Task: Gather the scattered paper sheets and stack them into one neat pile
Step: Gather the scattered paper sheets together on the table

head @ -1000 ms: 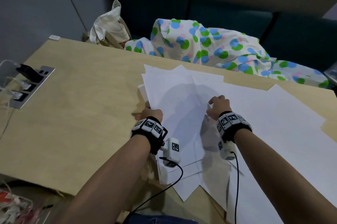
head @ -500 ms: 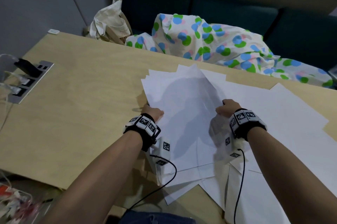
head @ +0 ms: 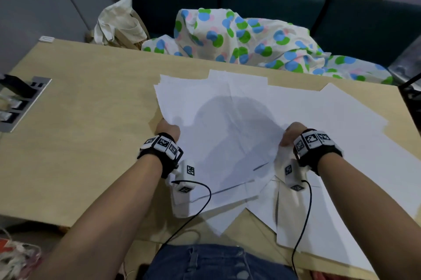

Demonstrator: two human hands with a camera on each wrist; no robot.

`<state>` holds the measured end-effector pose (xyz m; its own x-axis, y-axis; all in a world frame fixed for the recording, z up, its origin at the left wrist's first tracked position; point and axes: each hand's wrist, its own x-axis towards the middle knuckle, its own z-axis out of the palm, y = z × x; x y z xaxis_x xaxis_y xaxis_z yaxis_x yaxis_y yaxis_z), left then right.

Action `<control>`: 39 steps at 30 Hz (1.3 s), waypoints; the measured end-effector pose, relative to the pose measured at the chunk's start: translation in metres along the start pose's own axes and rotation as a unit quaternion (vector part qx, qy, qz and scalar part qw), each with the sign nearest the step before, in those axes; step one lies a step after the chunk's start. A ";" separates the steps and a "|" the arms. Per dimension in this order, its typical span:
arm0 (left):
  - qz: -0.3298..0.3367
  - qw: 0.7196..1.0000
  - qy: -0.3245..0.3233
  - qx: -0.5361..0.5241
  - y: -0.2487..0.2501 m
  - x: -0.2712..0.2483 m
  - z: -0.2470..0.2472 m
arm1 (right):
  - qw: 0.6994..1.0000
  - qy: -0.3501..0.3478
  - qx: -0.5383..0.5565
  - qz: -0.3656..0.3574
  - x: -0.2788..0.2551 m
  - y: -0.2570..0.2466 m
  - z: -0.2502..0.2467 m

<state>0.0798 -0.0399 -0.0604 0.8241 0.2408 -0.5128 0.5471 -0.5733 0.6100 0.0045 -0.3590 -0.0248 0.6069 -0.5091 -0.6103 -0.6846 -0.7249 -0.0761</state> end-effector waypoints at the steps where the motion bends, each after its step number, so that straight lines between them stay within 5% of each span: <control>1: 0.021 1.000 0.005 -0.002 0.000 -0.001 -0.003 | 0.998 0.033 0.061 0.006 0.000 0.000 -0.003; 4: 0.078 0.996 -0.015 0.028 0.001 -0.005 -0.015 | 0.949 0.166 0.268 -0.004 0.013 0.013 -0.007; 6: 0.101 0.993 -0.040 0.056 -0.001 -0.005 -0.020 | 0.896 0.142 0.420 0.029 0.011 0.021 -0.003; 8: 0.096 0.991 -0.061 0.073 -0.003 -0.005 -0.022 | 0.875 0.048 0.470 0.104 0.005 0.025 0.007; 11: 0.076 0.989 -0.096 0.082 -0.009 -0.007 -0.022 | 0.930 -0.027 0.350 0.110 0.003 0.022 0.024; 14: 0.063 0.992 -0.088 0.065 -0.015 -0.010 -0.019 | 0.969 0.016 0.228 0.091 -0.003 0.013 0.028; 20: 0.029 0.998 -0.009 -0.058 -0.016 -0.009 -0.022 | 0.944 0.245 0.196 -0.102 -0.025 -0.013 -0.008; 24: -0.030 0.987 0.060 -0.143 -0.016 -0.006 -0.030 | 0.918 0.255 0.221 -0.209 -0.011 -0.044 -0.026; 26: -0.050 0.987 0.074 -0.131 -0.015 -0.007 -0.032 | 0.932 0.194 0.192 -0.239 0.001 -0.061 -0.026; 30: -0.051 0.995 0.050 -0.073 -0.025 -0.001 -0.032 | 0.983 0.053 0.077 -0.158 0.027 -0.073 -0.009; 39: -0.014 0.994 0.028 -0.106 -0.026 0.002 -0.026 | 0.996 0.029 0.031 -0.080 0.027 -0.067 0.000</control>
<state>0.0710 -0.0040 -0.0611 0.8114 0.3019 -0.5005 0.5842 -0.3894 0.7121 0.0663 -0.3241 -0.0363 0.7313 -0.4171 -0.5397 -0.6000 -0.7696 -0.2182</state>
